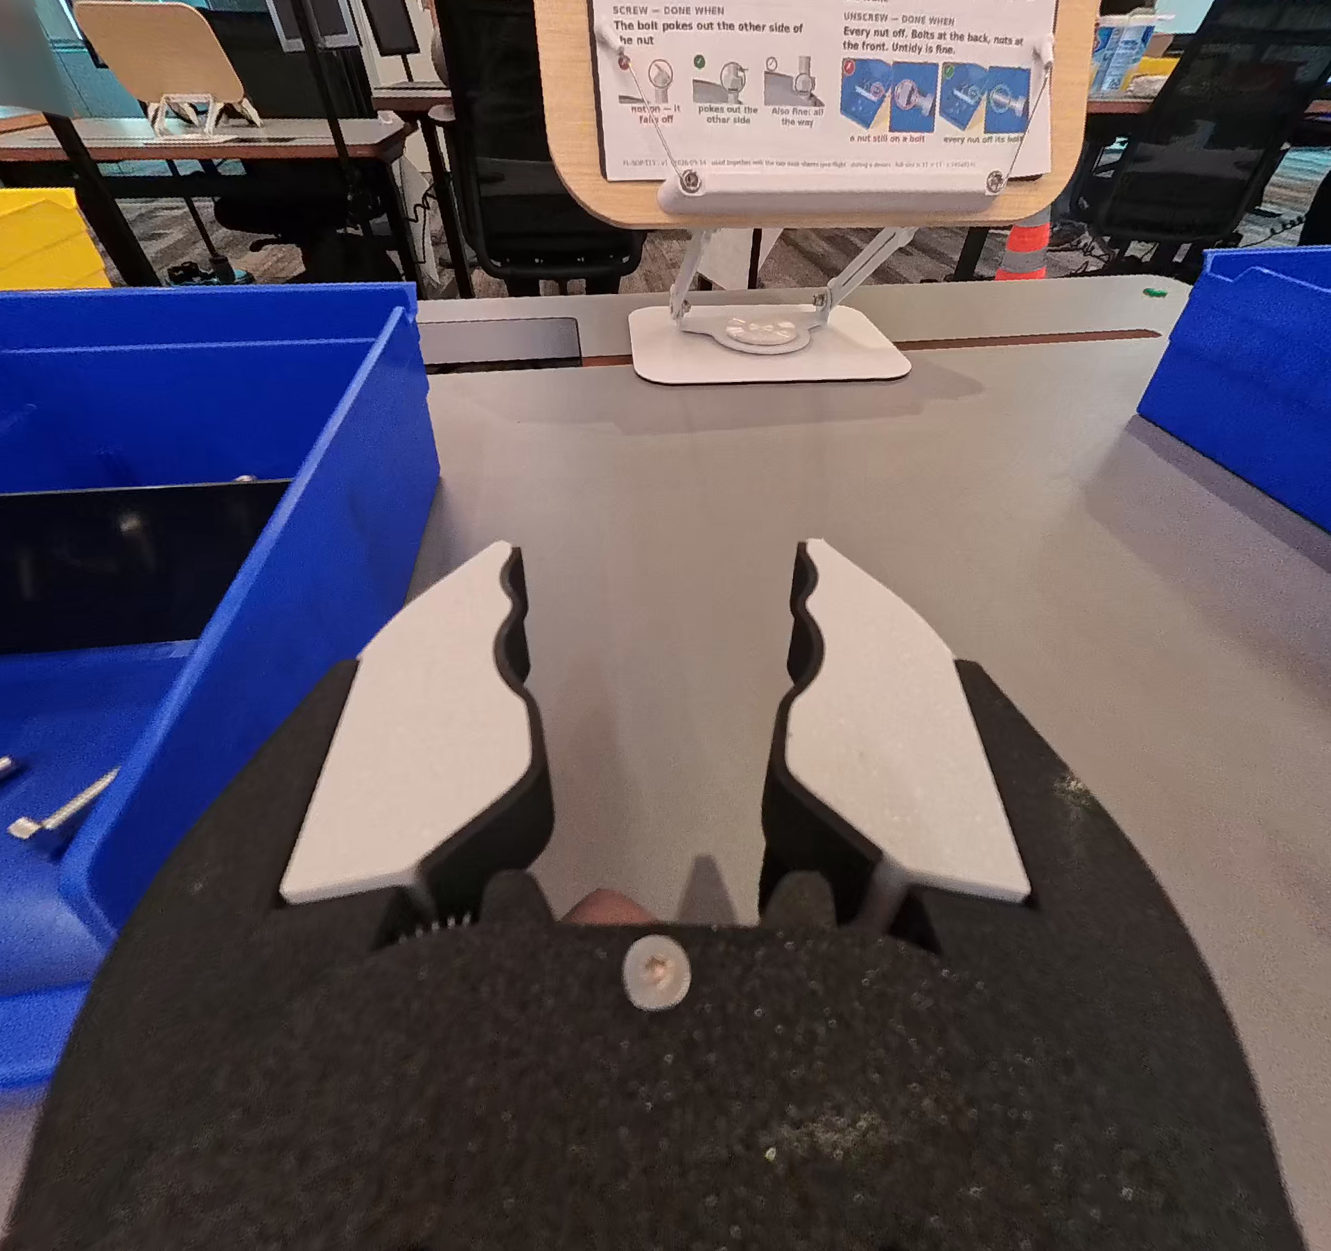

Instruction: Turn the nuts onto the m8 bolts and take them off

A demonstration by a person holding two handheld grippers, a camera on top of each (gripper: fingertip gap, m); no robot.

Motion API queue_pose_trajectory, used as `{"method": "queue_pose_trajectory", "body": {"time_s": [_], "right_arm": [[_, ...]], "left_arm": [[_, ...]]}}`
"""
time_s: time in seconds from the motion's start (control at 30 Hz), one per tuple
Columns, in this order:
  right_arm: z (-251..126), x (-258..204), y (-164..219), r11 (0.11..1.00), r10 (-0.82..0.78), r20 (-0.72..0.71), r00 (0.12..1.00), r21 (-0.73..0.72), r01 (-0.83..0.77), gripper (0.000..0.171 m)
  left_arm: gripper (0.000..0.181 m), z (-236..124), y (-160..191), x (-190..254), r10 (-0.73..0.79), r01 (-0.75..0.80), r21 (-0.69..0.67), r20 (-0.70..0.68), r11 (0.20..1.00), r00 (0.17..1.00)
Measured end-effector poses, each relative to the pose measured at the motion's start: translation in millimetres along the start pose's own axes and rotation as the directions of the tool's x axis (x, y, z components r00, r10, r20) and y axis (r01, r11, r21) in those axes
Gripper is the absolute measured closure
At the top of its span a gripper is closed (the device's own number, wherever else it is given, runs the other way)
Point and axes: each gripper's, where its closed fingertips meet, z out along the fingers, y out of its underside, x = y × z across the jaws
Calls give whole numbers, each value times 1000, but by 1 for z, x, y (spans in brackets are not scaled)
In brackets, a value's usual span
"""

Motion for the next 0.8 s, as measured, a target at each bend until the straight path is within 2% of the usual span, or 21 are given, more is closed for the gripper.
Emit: {"method": "queue_pose_trajectory", "body": {"time_s": [0.07,0.13,0.2,0.27,0.37,0.43,0.57,0.67,0.8], "right_arm": [[-11,-40,-21,996,-34,209,977,89,16,98],[-41,-100,-47,969,-169,460,872,241,61,112],[-80,-154,-65,903,-359,574,736,413,119,122],[-114,-201,-72,855,-471,639,608,499,139,135],[-153,-259,-72,787,-591,657,468,598,152,131],[-170,-290,-61,746,-657,658,369,639,189,137],[-187,-325,-48,671,-741,627,241,707,224,146],[-189,-343,-40,643,-765,621,170,722,257,148],[-182,-354,-38,625,-777,613,143,727,286,148]], "left_arm": [[111,0,0,-1,3,-3,-2,3,1000,1000],[111,1,0,0,4,-4,-7,6,1000,1000],[111,0,1,-1,4,-4,-14,9,1000,1000],[111,-1,1,0,6,-6,-16,9,1000,1000],[111,-3,0,0,4,-4,-13,12,1000,1000],[111,-4,-3,0,7,-7,-7,13,1000,1000],[112,-5,-8,-3,11,-11,9,21,1000,1000],[112,-5,-8,-5,20,-21,10,31,1000,999],[112,-4,-6,-5,23,-23,4,31,1000,999]]}}
